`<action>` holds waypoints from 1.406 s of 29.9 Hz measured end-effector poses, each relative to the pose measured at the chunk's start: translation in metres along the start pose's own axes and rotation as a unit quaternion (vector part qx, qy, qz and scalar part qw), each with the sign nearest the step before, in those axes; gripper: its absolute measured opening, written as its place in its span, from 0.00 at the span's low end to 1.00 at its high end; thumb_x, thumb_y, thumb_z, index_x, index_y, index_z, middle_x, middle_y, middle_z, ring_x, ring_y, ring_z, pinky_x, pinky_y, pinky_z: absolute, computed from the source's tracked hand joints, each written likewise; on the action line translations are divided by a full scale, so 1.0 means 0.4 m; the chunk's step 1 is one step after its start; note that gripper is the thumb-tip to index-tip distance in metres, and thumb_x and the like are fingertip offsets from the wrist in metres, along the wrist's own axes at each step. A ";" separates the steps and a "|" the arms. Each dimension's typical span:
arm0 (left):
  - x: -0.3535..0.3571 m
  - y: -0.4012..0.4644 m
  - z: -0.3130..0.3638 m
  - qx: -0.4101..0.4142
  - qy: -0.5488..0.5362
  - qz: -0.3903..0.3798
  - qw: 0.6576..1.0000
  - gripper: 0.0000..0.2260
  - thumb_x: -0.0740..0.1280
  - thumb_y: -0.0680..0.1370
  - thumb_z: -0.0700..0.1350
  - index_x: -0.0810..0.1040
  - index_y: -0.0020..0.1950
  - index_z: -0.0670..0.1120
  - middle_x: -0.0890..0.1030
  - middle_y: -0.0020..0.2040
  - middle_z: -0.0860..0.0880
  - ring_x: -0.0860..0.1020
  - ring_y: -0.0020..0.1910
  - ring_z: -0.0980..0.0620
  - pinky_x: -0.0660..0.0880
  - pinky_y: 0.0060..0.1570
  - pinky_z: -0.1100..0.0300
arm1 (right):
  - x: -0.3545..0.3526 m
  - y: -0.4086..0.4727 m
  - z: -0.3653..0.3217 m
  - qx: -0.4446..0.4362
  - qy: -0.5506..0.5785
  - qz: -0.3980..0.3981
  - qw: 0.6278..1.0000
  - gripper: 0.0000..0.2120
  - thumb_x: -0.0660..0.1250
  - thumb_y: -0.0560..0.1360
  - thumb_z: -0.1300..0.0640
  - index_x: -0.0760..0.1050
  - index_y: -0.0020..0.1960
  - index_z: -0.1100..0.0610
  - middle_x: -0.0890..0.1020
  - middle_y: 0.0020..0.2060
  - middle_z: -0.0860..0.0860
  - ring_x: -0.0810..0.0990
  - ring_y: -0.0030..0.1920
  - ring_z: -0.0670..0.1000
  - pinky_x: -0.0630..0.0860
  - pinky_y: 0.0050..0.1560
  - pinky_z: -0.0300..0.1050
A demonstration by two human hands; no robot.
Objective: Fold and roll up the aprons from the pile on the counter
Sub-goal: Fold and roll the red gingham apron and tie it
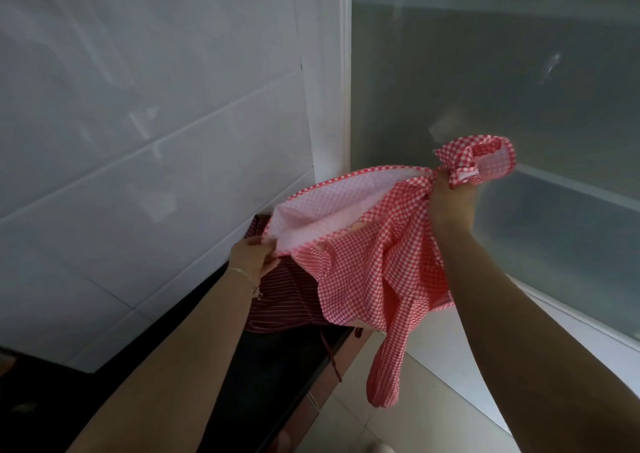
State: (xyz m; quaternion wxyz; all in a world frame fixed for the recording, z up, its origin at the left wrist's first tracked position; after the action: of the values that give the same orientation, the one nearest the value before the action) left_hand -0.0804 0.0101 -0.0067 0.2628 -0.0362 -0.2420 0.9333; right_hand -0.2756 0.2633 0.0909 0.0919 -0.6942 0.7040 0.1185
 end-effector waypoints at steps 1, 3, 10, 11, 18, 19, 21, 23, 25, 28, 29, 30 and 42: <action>-0.018 0.003 0.001 -0.013 0.028 0.036 0.999 0.07 0.62 0.77 0.30 0.74 0.50 0.41 0.76 0.38 0.45 0.76 0.30 0.54 0.76 0.25 0.66 | -0.008 0.004 0.001 -0.006 -0.031 0.007 0.999 0.18 0.56 0.81 0.51 0.69 0.66 0.61 0.77 0.59 0.58 0.76 0.57 0.57 0.69 0.57 0.46; -0.053 0.018 -0.006 -0.011 0.149 0.087 0.985 0.12 0.59 0.78 0.30 0.73 0.39 0.44 0.74 0.36 0.44 0.75 0.25 0.54 0.74 0.24 0.64 | -0.018 0.008 -0.005 -0.022 -0.123 0.009 0.992 0.20 0.57 0.81 0.49 0.70 0.64 0.64 0.78 0.59 0.62 0.76 0.58 0.63 0.71 0.56 0.50; -0.082 -0.033 -0.017 -0.142 0.684 -0.220 0.681 0.14 0.59 0.72 0.30 0.80 0.48 0.45 0.74 0.37 0.45 0.72 0.33 0.52 0.66 0.25 0.64 | -0.014 0.019 -0.039 -0.109 -0.312 -0.078 0.941 0.20 0.54 0.80 0.47 0.76 0.56 0.61 0.81 0.51 0.60 0.79 0.49 0.61 0.70 0.46 0.46; -0.080 -0.049 -0.012 -0.185 0.717 -0.274 0.614 0.15 0.62 0.74 0.31 0.79 0.55 0.46 0.78 0.41 0.45 0.74 0.35 0.54 0.69 0.30 0.65 | -0.011 0.017 -0.045 -0.115 -0.327 -0.100 0.933 0.20 0.54 0.80 0.46 0.76 0.56 0.60 0.81 0.52 0.60 0.79 0.48 0.60 0.70 0.46 0.46; 0.149 -0.205 0.142 0.138 0.435 -0.288 0.842 0.15 0.62 0.79 0.55 0.79 0.55 0.45 0.80 0.52 0.50 0.75 0.53 0.54 0.72 0.59 0.57 | 0.074 -0.049 -0.067 -0.172 -0.383 -0.232 0.878 0.22 0.55 0.77 0.43 0.75 0.62 0.55 0.79 0.58 0.56 0.79 0.56 0.59 0.74 0.55 0.52; 0.181 -0.225 0.165 0.171 0.350 -0.275 0.879 0.13 0.61 0.80 0.54 0.78 0.55 0.48 0.79 0.51 0.53 0.76 0.53 0.55 0.72 0.60 0.57 | 0.086 -0.063 -0.067 -0.180 -0.384 -0.231 0.875 0.21 0.56 0.77 0.43 0.75 0.61 0.54 0.80 0.57 0.56 0.79 0.55 0.58 0.74 0.52 0.51; 0.229 -0.253 0.192 0.215 0.276 -0.299 0.888 0.10 0.60 0.80 0.56 0.77 0.51 0.54 0.79 0.47 0.61 0.78 0.49 0.62 0.74 0.55 0.64 | 0.106 -0.087 -0.064 -0.195 -0.390 -0.231 0.870 0.20 0.56 0.77 0.43 0.76 0.59 0.54 0.81 0.55 0.55 0.80 0.53 0.58 0.73 0.48 0.49; 0.250 -0.250 0.188 0.198 0.229 -0.327 0.895 0.09 0.61 0.79 0.57 0.79 0.52 0.57 0.82 0.49 0.60 0.79 0.50 0.64 0.74 0.51 0.68 | 0.119 -0.107 -0.063 -0.208 -0.400 -0.236 0.861 0.19 0.55 0.77 0.43 0.75 0.58 0.54 0.81 0.53 0.54 0.80 0.52 0.58 0.74 0.48 0.49; 0.263 -0.228 0.184 0.212 0.191 -0.312 0.906 0.13 0.67 0.75 0.59 0.79 0.56 0.55 0.83 0.53 0.53 0.80 0.55 0.56 0.75 0.56 0.61 | 0.127 -0.124 -0.069 -0.232 -0.405 -0.233 0.853 0.18 0.54 0.78 0.45 0.76 0.56 0.55 0.81 0.52 0.55 0.81 0.51 0.58 0.75 0.47 0.50; 0.274 -0.208 0.173 0.198 0.139 -0.284 0.928 0.38 0.74 0.62 0.67 0.74 0.67 0.49 0.81 0.60 0.47 0.79 0.59 0.49 0.75 0.61 0.49 | 0.130 -0.138 -0.077 -0.274 -0.404 -0.224 0.844 0.17 0.56 0.78 0.45 0.76 0.55 0.55 0.82 0.50 0.54 0.81 0.49 0.57 0.74 0.44 0.47; 0.275 -0.206 0.170 0.187 0.131 -0.278 0.933 0.44 0.74 0.60 0.69 0.71 0.69 0.48 0.80 0.61 0.46 0.79 0.59 0.48 0.75 0.61 0.47 | 0.133 -0.141 -0.079 -0.288 -0.400 -0.229 0.839 0.17 0.57 0.78 0.45 0.76 0.55 0.55 0.82 0.49 0.53 0.81 0.48 0.56 0.74 0.43 0.47; 0.277 -0.205 0.168 0.183 0.123 -0.276 0.936 0.46 0.74 0.59 0.69 0.69 0.70 0.47 0.79 0.62 0.46 0.79 0.59 0.48 0.75 0.61 0.47 | 0.136 -0.141 -0.077 -0.300 -0.389 -0.242 0.837 0.17 0.58 0.77 0.44 0.76 0.56 0.54 0.82 0.48 0.52 0.81 0.48 0.55 0.74 0.43 0.47; 0.234 -0.217 0.115 0.150 0.113 -0.389 0.902 0.26 0.72 0.72 0.52 0.71 0.69 0.49 0.79 0.62 0.47 0.77 0.62 0.47 0.72 0.64 0.46 | 0.115 -0.145 -0.124 -0.062 0.014 -0.421 0.905 0.37 0.48 0.73 0.32 0.69 0.69 0.56 0.75 0.63 0.53 0.75 0.63 0.53 0.68 0.66 0.47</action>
State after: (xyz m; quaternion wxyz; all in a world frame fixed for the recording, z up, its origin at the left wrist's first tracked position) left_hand -0.1288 0.1023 0.0801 0.6333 -0.0045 -0.0627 0.7714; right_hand -0.2170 0.2042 0.1223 0.0803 -0.9318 0.3388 0.1022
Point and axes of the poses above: each hand's wrist, its own y-axis towards the middle knuckle, its own x-axis out of the palm, z = x × y, the point moved 2 cm from there along y, towards the middle knuckle
